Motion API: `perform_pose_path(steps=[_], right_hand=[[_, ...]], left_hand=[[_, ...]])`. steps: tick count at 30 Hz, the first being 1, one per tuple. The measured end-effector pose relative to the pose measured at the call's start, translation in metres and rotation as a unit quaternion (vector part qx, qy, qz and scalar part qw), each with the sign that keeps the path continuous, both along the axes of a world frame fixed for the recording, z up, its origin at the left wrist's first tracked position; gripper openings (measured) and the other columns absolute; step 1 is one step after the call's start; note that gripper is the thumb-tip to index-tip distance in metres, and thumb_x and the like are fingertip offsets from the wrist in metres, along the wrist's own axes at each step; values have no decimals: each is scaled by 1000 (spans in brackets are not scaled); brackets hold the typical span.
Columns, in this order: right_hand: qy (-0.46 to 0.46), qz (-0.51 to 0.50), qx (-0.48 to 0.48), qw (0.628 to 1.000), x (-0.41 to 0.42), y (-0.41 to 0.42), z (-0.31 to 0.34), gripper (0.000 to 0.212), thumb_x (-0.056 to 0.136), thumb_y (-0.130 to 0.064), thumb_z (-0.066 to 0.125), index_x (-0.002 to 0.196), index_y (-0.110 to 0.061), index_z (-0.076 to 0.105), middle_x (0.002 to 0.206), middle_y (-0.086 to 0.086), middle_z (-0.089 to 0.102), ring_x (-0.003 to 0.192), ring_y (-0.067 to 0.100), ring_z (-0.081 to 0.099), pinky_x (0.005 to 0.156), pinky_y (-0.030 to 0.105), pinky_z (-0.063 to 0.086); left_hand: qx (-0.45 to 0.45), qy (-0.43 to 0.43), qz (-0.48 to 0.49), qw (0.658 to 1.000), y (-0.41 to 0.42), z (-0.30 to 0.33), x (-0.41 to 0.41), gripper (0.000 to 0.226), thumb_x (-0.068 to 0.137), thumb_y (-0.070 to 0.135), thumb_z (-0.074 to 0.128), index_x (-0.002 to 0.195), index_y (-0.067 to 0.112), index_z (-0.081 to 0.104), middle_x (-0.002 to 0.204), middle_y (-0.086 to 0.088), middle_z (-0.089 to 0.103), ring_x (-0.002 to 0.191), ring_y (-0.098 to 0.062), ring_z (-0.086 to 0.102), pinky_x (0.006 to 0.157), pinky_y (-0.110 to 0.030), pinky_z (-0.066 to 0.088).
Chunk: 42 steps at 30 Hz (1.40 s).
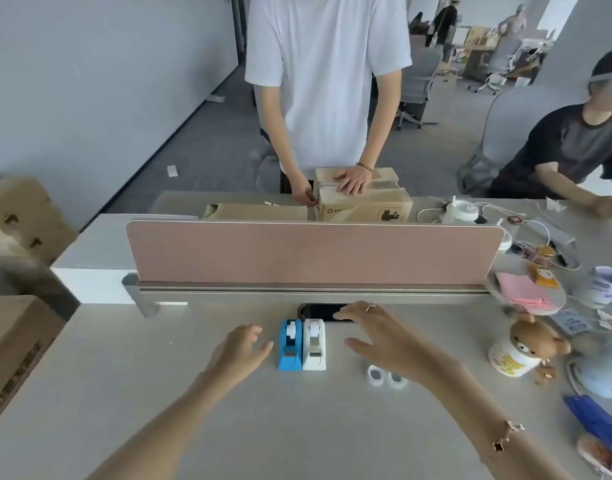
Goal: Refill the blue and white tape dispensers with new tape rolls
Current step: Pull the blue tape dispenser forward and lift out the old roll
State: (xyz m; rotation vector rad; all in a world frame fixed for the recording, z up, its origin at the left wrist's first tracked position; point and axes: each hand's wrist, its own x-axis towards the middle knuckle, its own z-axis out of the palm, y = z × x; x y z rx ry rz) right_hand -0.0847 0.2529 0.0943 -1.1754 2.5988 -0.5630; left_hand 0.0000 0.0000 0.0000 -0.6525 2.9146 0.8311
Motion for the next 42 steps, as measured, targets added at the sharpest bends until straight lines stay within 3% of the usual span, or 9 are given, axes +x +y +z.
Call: perform_pose_path(steps=[8, 15, 18, 22, 30, 35, 40, 42], right_hand=[[-54, -18, 32, 998, -17, -20, -75, 38, 95, -24, 50, 132, -23, 48, 141, -7, 45, 132, 11, 39, 108, 24, 29], [-66, -29, 14, 997, -28, -34, -131, 35, 94, -18, 49, 129, -21, 52, 135, -2, 50, 127, 16, 43, 106, 29, 33], [-64, -31, 1, 997, -27, -36, -151, 36, 93, -18, 49, 130, -22, 51, 135, 0, 51, 127, 19, 45, 107, 35, 37], [-62, -39, -12, 997, -22, -37, -167, 36, 94, -15, 48, 130, -20, 51, 136, 0, 50, 127, 17, 44, 105, 29, 35], [-66, -55, -55, 995, -10, -29, -196, 33, 94, -16, 47, 124, -26, 56, 130, -9, 51, 120, 8, 48, 93, 20, 37], [-55, -59, -80, 994, -8, -24, -219, 31, 93, -18, 48, 120, -28, 58, 134, -9, 49, 116, 10, 51, 92, 25, 43], [-28, -58, -117, 991, -2, -23, -238, 39, 92, -13, 47, 129, -26, 51, 139, -9, 43, 119, 9, 49, 91, 20, 39], [-24, -67, -140, 988, 4, -22, -246, 43, 92, -12, 47, 133, -26, 47, 139, -9, 42, 121, 8, 47, 95, 21, 41]], left_hand=[[72, -47, 46, 995, 16, -57, -15, 62, 85, 43, 59, 138, 15, 42, 132, -4, 54, 113, -21, 57, 94, -35, 48], [11, -89, 6, 996, 24, -100, -25, 70, 86, 50, 54, 142, 13, 34, 142, -5, 45, 129, -23, 47, 99, -35, 41], [1, -60, 16, 998, 30, -114, -24, 59, 86, 48, 54, 133, 14, 42, 130, -4, 53, 120, -23, 52, 90, -34, 44], [-4, -9, 44, 999, 38, -131, -26, 41, 84, 50, 55, 111, 18, 56, 110, -2, 61, 108, -23, 57, 80, -33, 45], [-5, 73, 89, 993, 49, -145, -35, 43, 79, 49, 61, 103, 15, 58, 101, -2, 63, 100, -22, 58, 71, -29, 41], [79, 101, 119, 985, 50, -151, -40, 44, 60, 50, 62, 89, 17, 63, 88, 2, 67, 76, -20, 64, 63, -37, 57], [96, 104, 116, 983, 47, -158, -42, 44, 53, 48, 65, 82, 15, 66, 78, -2, 69, 69, -23, 66, 59, -36, 56], [107, 107, 109, 982, 46, -157, -38, 33, 57, 39, 68, 78, 13, 66, 69, -2, 66, 58, -23, 59, 54, -32, 49]])
